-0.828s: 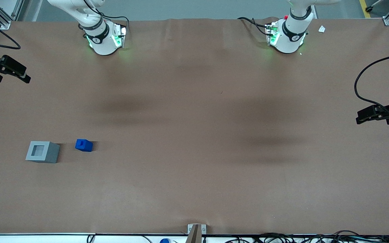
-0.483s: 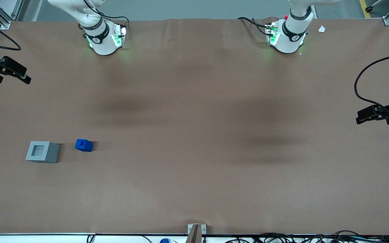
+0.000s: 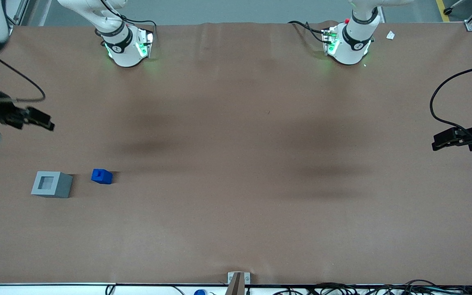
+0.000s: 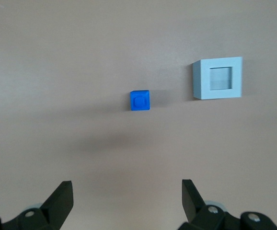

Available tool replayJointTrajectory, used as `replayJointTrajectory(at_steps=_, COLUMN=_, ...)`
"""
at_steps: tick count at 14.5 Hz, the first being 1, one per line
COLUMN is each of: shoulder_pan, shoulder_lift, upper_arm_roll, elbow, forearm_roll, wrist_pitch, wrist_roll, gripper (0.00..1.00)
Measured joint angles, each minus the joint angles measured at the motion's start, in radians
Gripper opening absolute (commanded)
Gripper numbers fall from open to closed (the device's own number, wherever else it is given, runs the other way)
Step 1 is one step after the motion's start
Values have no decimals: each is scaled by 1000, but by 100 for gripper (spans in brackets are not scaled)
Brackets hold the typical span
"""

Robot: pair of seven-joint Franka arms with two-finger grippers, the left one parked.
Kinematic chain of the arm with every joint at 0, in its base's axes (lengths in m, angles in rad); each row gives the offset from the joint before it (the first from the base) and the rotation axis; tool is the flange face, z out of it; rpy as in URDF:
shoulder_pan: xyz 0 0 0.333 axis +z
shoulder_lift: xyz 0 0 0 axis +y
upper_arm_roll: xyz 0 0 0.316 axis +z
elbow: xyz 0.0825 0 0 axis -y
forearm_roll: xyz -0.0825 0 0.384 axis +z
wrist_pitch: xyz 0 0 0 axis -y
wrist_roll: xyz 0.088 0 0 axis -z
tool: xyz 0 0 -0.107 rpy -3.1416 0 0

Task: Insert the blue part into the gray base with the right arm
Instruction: 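Move the open right gripper down toward the small blue block, then close the right gripper on the blue block and lift it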

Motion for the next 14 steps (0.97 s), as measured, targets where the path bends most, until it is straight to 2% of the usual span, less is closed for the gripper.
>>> replayJointTrajectory(at_steps=2, shoulder_pan=0, shoulder_lift=81, upper_arm_roll=0, elbow=-6, forearm_roll=0, wrist_pitch=53, wrist_roll=0, gripper=99)
replayJointTrajectory(at_steps=8, shoulder_pan=5, shoulder_lift=261, upper_arm_roll=5, elbow=-29, forearm_roll=0, wrist_pitch=229, wrist_roll=-1, gripper=86)
replayJointTrajectory(at_steps=11, shoulder_pan=13, shoulder_lift=293, upper_arm_roll=6, elbow=-102, forearm_roll=0, wrist_pitch=373, wrist_roll=-1, gripper=83)
replayJointTrajectory(at_steps=14, shoulder_pan=15, shoulder_lift=303, upper_arm_roll=6, elbow=-153, forearm_roll=0, wrist_pitch=456, wrist_roll=-1, gripper=78)
